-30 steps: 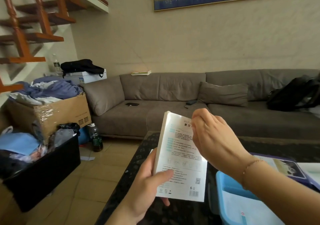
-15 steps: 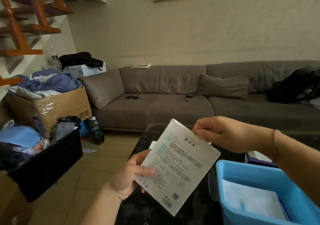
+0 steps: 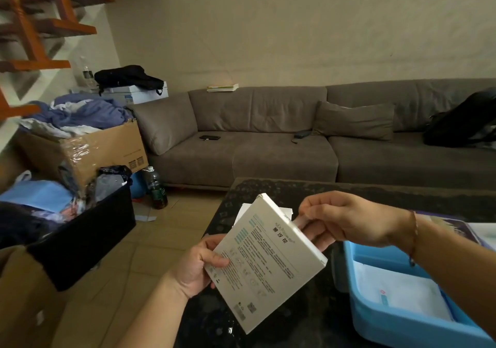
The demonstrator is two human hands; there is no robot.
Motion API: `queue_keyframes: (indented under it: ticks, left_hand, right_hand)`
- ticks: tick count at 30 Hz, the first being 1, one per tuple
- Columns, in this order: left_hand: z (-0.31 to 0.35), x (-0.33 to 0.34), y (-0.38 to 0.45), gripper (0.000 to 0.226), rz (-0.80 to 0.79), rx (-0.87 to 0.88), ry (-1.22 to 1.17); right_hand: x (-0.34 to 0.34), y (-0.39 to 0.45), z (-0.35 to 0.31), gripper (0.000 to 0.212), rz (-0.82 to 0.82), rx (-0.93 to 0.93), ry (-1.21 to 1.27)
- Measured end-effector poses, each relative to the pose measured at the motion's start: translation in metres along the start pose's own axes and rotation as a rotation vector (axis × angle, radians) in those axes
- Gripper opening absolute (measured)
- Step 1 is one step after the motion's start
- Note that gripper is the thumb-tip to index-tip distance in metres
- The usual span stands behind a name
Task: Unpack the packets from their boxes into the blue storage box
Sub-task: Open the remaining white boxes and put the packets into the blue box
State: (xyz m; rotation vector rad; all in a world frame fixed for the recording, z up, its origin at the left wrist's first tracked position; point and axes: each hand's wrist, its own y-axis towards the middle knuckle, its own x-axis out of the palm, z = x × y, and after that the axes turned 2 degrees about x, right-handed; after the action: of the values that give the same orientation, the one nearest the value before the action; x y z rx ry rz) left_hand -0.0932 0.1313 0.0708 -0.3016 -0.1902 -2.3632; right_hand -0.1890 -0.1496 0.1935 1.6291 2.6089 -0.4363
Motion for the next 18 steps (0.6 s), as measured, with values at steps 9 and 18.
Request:
queue_keyframes:
  ticks: [9,18]
  left_hand:
    - [-0.012,-0.008,-0.003,0.035,-0.099,0.004,-0.071]
    - [-0.027,-0.016,-0.005,0.037,0.0,-0.067,0.01]
  right_hand:
    - [0.02,0.006,0.019,0.022,0.064,0.028,0.245]
    - [0.059,-0.012,0.04,0.042,0.77,-0.201,-0.339]
